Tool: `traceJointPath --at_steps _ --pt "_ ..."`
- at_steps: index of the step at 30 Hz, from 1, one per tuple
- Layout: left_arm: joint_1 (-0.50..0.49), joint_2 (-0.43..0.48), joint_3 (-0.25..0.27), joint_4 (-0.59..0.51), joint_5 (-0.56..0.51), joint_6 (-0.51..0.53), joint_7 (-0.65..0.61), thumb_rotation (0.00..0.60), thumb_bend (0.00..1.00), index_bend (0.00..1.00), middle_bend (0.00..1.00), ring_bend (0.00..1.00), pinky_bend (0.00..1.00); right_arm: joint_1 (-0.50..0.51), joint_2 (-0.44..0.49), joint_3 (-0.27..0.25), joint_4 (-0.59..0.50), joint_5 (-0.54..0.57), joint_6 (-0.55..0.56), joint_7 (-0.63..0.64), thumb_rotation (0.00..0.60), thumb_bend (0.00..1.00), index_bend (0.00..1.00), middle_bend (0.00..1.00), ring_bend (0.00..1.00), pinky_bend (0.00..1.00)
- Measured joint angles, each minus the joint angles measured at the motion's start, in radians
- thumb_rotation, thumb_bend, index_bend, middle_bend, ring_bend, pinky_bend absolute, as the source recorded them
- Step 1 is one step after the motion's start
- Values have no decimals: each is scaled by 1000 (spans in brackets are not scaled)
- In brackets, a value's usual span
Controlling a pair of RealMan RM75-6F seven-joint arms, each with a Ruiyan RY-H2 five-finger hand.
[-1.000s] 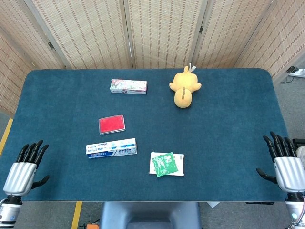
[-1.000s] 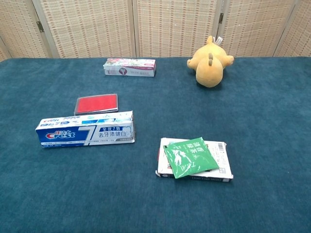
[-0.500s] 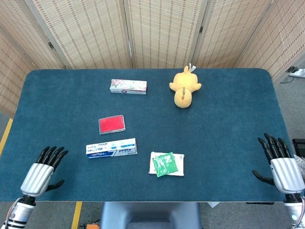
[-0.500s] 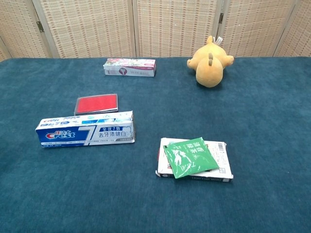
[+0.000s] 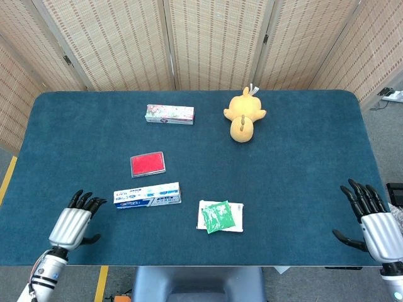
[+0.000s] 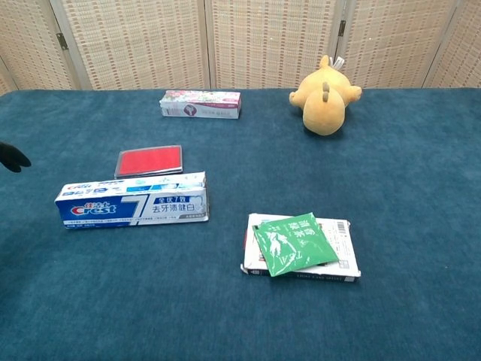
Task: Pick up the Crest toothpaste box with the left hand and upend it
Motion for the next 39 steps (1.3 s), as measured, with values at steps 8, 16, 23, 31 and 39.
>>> traceJointPath --at_steps 8,16,23,31,39 --pt "-111 -92 -71 -14 -245 -72 116 600 182 319 346 189 0 -10 14 -8 15 -14 22 44 600 208 0 0 0 0" --pt "-200 -162 -116 37 -347 -69 199 600 182 326 362 199 0 -21 15 -3 24 -9 47 54 600 208 0 0 0 0" --pt "-273 -170 -153 113 -462 -124 188 600 178 306 363 193 0 -19 7 2 18 -4 40 28 600 208 0 0 0 0" --pt "-344 -176 -161 136 -643 -144 234 600 174 299 362 172 0 -12 10 12 2 39 3 3 600 207 0 0 0 0" --pt "-433 -188 -166 178 -803 -153 266 600 172 289 357 153 0 -9 13 19 1 54 -8 1 600 207 0 0 0 0"
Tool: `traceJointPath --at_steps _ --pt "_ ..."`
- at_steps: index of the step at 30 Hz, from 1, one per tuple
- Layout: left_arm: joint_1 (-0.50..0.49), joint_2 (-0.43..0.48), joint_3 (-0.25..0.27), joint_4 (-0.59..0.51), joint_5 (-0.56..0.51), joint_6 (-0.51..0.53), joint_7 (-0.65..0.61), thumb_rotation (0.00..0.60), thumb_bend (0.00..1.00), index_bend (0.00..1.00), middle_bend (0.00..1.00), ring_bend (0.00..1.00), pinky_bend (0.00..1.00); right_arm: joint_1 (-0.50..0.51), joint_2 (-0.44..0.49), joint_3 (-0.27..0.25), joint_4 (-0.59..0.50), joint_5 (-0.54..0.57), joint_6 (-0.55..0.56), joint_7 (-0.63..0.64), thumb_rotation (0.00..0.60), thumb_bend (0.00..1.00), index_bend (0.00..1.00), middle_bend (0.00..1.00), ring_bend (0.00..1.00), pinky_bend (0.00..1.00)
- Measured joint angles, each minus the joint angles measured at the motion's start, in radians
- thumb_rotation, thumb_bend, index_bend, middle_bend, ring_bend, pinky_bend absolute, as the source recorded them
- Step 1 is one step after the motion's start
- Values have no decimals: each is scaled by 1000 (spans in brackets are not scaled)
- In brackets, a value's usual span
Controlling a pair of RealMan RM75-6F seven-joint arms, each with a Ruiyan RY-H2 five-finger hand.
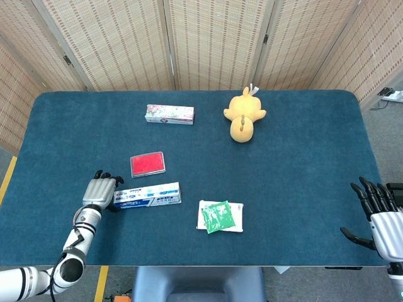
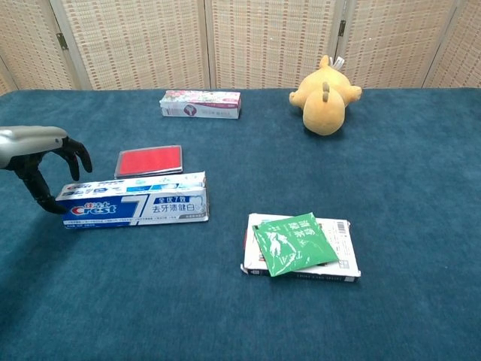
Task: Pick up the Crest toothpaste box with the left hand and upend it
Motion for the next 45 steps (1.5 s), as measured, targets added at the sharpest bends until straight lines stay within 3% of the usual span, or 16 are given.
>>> traceJointPath --at_steps 11,20,27,34,45 --pt "-37 -12 26 49 -12 -46 -68 600 172 321 395 204 0 3 -5 10 -4 22 -13 -17 600 207 0 0 0 0" --pt "-48 -24 48 97 11 -34 -109 600 178 452 555 335 19 0 -4 9 -7 21 -10 -18 600 208 0 0 0 0" --pt "-33 -37 60 134 71 -12 -166 600 178 483 578 338 26 -1 -4 12 -15 29 -14 -26 600 208 0 0 0 0" --pt "-33 -8 76 106 108 -29 -179 600 179 480 578 331 14 1 -8 13 -18 30 -19 -34 600 208 0 0 0 0" --pt "-75 70 86 -33 193 23 -91 600 179 471 578 311 8 -7 -5 12 -18 24 -5 -30 600 208 0 0 0 0"
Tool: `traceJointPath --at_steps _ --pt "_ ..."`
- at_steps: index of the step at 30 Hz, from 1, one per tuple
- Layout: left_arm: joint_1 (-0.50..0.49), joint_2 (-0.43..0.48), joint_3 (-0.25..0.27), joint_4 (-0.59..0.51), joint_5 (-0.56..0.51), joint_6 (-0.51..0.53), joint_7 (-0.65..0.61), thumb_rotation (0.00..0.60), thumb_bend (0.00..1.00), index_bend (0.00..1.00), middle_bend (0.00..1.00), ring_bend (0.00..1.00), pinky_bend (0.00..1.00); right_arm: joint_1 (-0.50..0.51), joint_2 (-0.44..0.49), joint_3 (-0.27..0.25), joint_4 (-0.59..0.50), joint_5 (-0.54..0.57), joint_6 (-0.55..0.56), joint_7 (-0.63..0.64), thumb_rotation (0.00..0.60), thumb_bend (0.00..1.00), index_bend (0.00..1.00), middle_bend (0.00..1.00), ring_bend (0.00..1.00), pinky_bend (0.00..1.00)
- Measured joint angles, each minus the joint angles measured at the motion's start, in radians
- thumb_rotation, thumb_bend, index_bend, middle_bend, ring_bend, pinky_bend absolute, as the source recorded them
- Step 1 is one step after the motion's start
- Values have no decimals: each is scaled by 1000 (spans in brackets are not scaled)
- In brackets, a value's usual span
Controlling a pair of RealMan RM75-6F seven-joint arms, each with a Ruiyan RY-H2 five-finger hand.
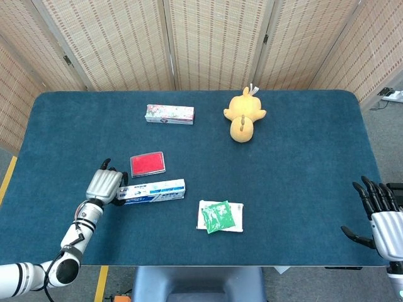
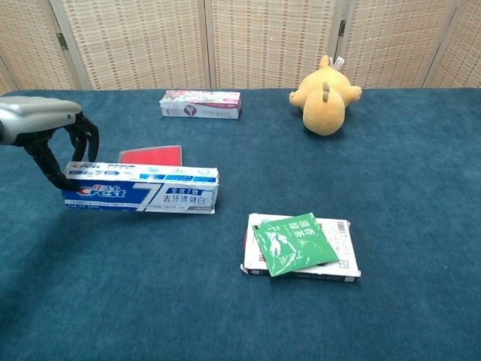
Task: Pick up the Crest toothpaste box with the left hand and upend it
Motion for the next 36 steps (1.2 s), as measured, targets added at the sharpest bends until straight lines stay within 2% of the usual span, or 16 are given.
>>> traceJointPath --at_steps 14,23,29,36 --pt "-125 126 4 -144 -7 -4 201 600 178 470 578 315 0 3 2 -8 0 -13 -8 -4 600 208 0 0 0 0" --pt "-178 233 32 -175 19 -33 276 600 171 458 577 284 0 2 0 -9 0 -16 -8 -11 600 208 0 0 0 0" --pt "-220 307 41 -241 -24 -8 346 600 169 447 559 273 0 6 -7 -12 -5 -22 -17 -35 600 207 0 0 0 0" --pt "-254 370 39 -344 -23 56 415 600 166 446 556 272 0 6 -13 -15 -10 -25 -19 -51 600 208 0 0 0 0"
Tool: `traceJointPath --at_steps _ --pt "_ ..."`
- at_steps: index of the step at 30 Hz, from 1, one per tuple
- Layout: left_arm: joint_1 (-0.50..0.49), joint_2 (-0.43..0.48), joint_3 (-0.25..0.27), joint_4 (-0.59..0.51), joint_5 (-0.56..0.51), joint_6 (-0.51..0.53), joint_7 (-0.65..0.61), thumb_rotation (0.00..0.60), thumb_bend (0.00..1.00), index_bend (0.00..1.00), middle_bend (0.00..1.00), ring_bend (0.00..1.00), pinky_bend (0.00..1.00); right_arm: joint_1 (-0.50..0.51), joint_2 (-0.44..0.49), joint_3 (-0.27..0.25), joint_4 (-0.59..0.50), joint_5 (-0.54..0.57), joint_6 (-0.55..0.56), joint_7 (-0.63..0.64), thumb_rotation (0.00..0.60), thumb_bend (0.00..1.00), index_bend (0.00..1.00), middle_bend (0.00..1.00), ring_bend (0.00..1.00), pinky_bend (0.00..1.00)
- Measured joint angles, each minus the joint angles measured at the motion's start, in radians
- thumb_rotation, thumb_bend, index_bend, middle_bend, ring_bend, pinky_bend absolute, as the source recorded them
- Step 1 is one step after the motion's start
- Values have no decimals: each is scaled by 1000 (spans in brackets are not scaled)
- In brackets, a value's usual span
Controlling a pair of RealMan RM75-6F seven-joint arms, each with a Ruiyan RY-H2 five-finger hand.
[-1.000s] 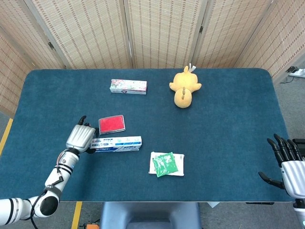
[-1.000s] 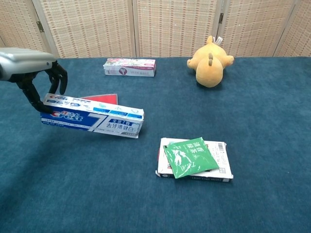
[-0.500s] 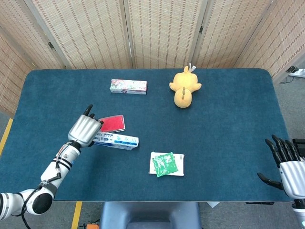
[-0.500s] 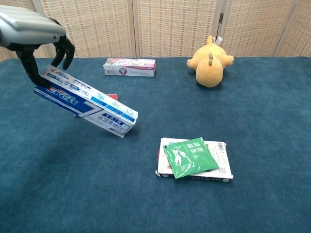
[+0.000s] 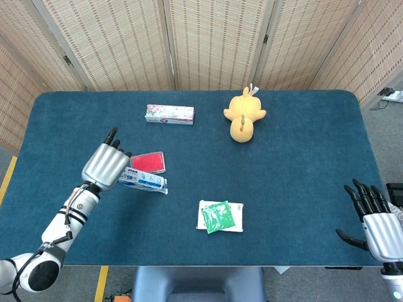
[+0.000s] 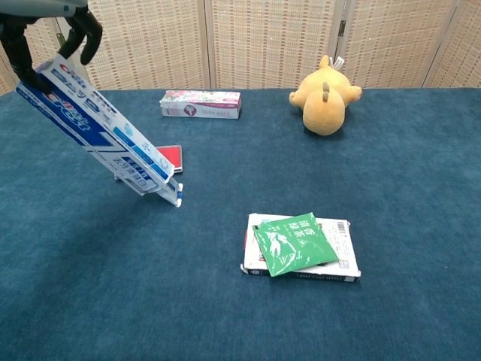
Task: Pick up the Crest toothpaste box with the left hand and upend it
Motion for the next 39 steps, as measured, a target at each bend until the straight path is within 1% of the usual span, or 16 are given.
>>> traceJointPath --at_steps 5,7,15,19,22,28,34,39 --pt "-23 56 -5 -60 11 56 67 600 164 444 556 273 0 -1 -1 -1 0 -3 3 -4 600 208 0 0 0 0" --pt "-26 81 -6 -75 12 65 76 600 164 444 556 274 0 -4 -1 0 1 -2 10 -4 600 208 0 0 0 0" --pt "-10 230 -5 -110 37 88 81 600 164 445 552 279 0 -5 -8 5 -1 10 7 -22 600 207 0 0 0 0" --pt "10 293 -15 -115 66 84 33 600 164 449 552 284 0 -1 -12 10 -7 23 -4 -35 600 208 0 0 0 0" --pt "28 315 -27 -117 76 72 -33 600 163 447 552 284 0 -1 -13 17 -10 31 0 -37 600 208 0 0 0 0" --pt "71 341 -52 -115 78 1 -234 600 163 448 552 284 0 -4 -14 22 -9 36 8 -37 600 208 0 0 0 0" --pt "122 337 -74 -91 97 -103 -475 600 164 454 552 283 0 -8 -13 20 -8 31 16 -35 600 207 0 0 0 0" --pt "177 296 -83 -42 143 -225 -729 600 163 453 552 280 0 -14 -11 16 -8 20 30 -29 600 208 0 0 0 0"
